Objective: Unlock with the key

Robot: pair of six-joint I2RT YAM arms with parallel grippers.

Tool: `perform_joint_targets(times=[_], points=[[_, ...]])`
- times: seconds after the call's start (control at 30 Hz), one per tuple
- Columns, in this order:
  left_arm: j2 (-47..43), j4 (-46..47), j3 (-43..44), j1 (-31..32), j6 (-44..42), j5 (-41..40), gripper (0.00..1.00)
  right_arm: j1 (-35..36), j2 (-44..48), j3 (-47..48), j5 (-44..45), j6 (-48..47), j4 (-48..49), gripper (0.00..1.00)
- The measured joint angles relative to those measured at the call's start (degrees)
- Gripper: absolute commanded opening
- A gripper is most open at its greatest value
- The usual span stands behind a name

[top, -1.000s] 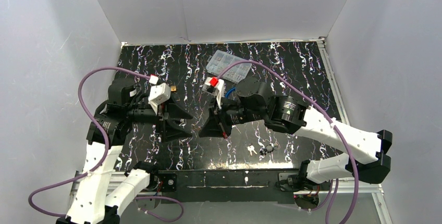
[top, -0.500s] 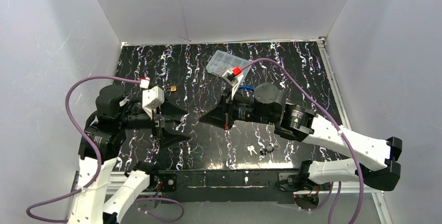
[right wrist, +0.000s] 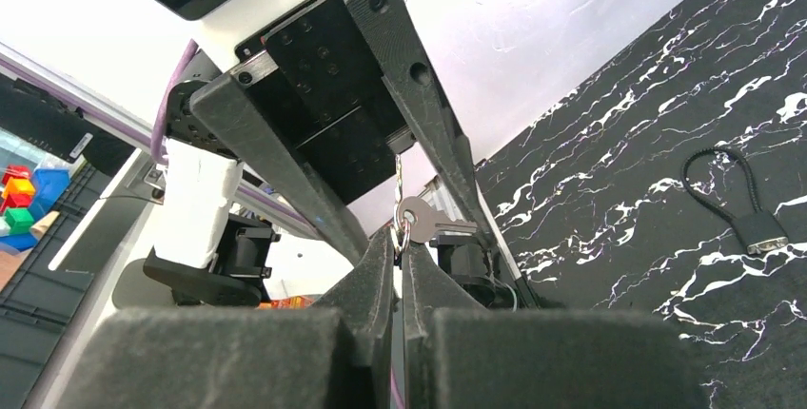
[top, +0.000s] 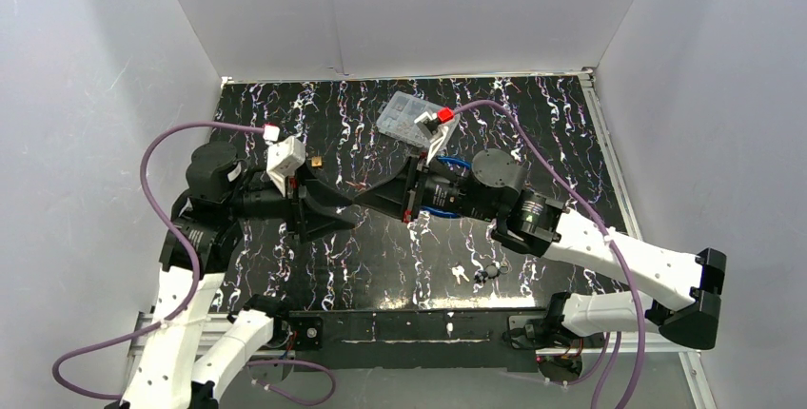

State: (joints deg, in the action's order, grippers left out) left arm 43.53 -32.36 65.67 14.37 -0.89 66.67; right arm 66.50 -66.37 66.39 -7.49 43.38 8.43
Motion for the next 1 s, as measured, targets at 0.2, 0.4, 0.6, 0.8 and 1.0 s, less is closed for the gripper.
perform_joint_targets(times=[0.2,0.4,0.6,0.8,1.0], points=[[1.4,5.9,-0.9,0.0,4.9,1.4,0.26,0.0,-1.3,0.0,-0.6,0.0,0.7,0.01],[1.4,7.4,-0.9,0.0,5.3,2.3,0.61,0.0,-1.9,0.2,-1.9,-1.0,-0.2,0.01],[3.6,0.3,3.5,0.0,-2.2,4.8,0.64,0.0,0.4,0.5,-5.9,-6.6,-6.8,0.01],[5.9,-1.1,5.3,0.0,-4.0,7.0,0.36,0.0,-0.3,3.3,-9.7,-9.3,-11.9,0.01],[5.3,-1.1,4.9,0.0,-4.5,7.5,0.17,0.0,-1.6,4.2,-10.8,-9.3,-12.0,0.01]])
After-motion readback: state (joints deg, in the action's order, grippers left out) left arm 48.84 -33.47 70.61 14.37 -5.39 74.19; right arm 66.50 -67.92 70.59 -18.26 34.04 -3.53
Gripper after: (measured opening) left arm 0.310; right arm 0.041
